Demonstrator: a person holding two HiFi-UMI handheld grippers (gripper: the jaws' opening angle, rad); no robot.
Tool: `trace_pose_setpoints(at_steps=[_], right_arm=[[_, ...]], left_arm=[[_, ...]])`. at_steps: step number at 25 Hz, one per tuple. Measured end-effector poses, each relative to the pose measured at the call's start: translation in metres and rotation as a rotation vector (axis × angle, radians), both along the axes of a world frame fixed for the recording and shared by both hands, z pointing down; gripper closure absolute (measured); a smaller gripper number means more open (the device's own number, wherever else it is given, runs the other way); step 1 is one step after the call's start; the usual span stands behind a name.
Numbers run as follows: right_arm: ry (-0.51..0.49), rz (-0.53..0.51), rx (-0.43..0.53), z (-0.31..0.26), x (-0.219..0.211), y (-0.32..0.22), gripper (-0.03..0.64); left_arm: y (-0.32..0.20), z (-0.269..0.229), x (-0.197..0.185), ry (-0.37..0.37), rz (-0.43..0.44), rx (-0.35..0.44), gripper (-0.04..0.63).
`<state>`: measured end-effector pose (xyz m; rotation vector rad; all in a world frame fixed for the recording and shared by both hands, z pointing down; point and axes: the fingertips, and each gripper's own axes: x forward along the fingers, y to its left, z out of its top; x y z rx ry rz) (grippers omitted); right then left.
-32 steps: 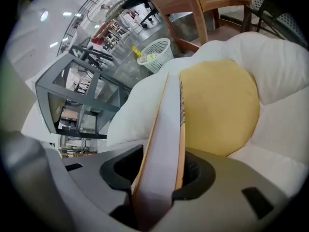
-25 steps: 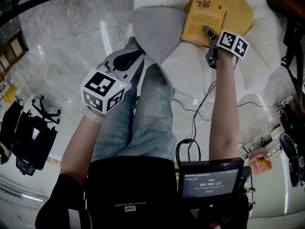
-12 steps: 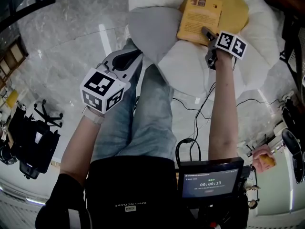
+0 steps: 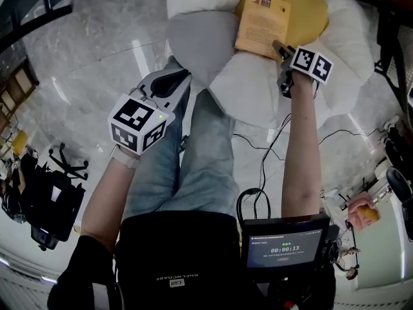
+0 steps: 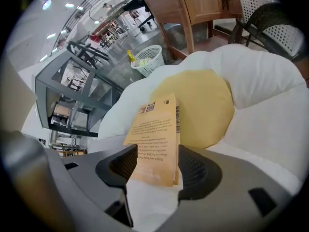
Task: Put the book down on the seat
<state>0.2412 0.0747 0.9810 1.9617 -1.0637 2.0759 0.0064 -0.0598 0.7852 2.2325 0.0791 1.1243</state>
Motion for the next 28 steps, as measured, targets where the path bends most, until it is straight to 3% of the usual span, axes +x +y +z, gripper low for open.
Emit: trace_pose_setpoints(at_steps=[16,28], right_arm=[[0.064,-0.021,0.061,-0.075,-0.011,0.009,0.357],[0.056,-0.055,0.151,-0.165,-0.038,-0.024,0.380]], left_arm=[[0.014,-0.039,0.014,0.044,0.075,0.014,0.578],[0.005,-0.086,0.021,0.078,0.090,0.027,0.578]])
